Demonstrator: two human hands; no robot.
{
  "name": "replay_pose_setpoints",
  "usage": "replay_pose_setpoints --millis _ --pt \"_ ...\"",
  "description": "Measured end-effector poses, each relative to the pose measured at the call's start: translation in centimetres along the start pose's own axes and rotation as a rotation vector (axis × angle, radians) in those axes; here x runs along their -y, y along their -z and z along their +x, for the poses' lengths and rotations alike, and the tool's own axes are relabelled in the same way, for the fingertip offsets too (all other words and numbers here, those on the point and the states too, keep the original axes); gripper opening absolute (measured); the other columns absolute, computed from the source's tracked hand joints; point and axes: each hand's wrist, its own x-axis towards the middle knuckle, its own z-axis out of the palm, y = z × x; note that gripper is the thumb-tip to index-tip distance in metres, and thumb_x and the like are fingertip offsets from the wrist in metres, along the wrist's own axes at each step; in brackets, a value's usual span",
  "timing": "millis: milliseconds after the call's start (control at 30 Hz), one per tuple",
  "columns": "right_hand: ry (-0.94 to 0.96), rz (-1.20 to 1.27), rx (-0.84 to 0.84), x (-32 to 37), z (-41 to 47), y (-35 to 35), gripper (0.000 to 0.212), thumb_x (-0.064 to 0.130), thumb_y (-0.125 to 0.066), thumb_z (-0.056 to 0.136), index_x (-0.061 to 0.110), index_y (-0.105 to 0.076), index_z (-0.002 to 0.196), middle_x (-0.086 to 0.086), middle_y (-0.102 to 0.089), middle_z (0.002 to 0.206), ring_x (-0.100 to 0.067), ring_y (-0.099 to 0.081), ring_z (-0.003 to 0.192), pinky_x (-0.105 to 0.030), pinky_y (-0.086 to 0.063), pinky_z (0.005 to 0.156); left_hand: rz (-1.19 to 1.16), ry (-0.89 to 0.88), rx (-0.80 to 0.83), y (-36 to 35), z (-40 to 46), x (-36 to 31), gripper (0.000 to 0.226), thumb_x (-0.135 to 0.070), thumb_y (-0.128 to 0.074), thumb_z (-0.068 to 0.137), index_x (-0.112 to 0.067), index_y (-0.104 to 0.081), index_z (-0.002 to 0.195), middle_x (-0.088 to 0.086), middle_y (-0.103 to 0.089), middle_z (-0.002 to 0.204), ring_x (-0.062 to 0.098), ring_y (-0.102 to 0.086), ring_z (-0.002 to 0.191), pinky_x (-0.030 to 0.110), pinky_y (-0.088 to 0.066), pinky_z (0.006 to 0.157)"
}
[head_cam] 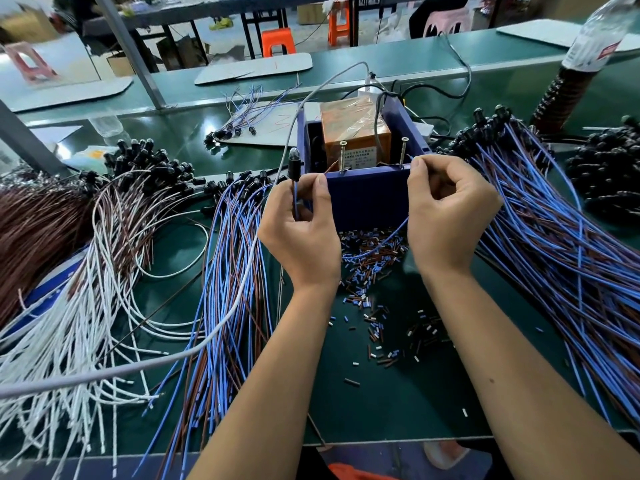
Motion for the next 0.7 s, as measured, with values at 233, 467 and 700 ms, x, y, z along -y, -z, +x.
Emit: replay_pose_setpoints --millis 233,467,700 --pt "0.046 -0.002 0.025 0.3 0.0 0.1 0.016 0.020 -0.068 0.098 0.013 -0.078 0.087 0.005 -0.070 0.075 -0.008 -0.063 0.067 -0.024 -0.051 0.064 0.016 -0.032 0.039 0.0 0.0 0.1 0.013 -0.014 -0.072 0.095 -0.005 -0.072 0.086 0.009 -0.068 0.076 0.024 -0.061 0.070 0.023 -0.046 0.064" --pt "0.053 -0.003 0.037 0.3 -0.1 0.1 0.015 0.019 -0.068 0.098 0.013 -0.078 0.088 0.005 -0.070 0.077 -0.006 -0.064 0.069 -0.021 -0.050 0.065 -0.019 -0.014 0.060 0.0 -0.3 -0.5 0.013 -0.006 -0.071 0.095 0.003 -0.071 0.087 0.011 -0.070 0.081 0.011 -0.062 0.075 0.018 -0.047 0.072" --pt "0.045 -0.001 0.024 0.2 -0.1 0.3 0.015 0.019 -0.068 0.098 0.013 -0.078 0.087 0.004 -0.071 0.077 -0.011 -0.065 0.069 -0.035 -0.055 0.064 -0.017 0.034 0.026 0.2 -0.4 -0.9 0.011 -0.013 -0.071 0.096 -0.008 -0.071 0.086 0.001 -0.068 0.077 0.014 -0.058 0.069 0.029 -0.048 0.063"
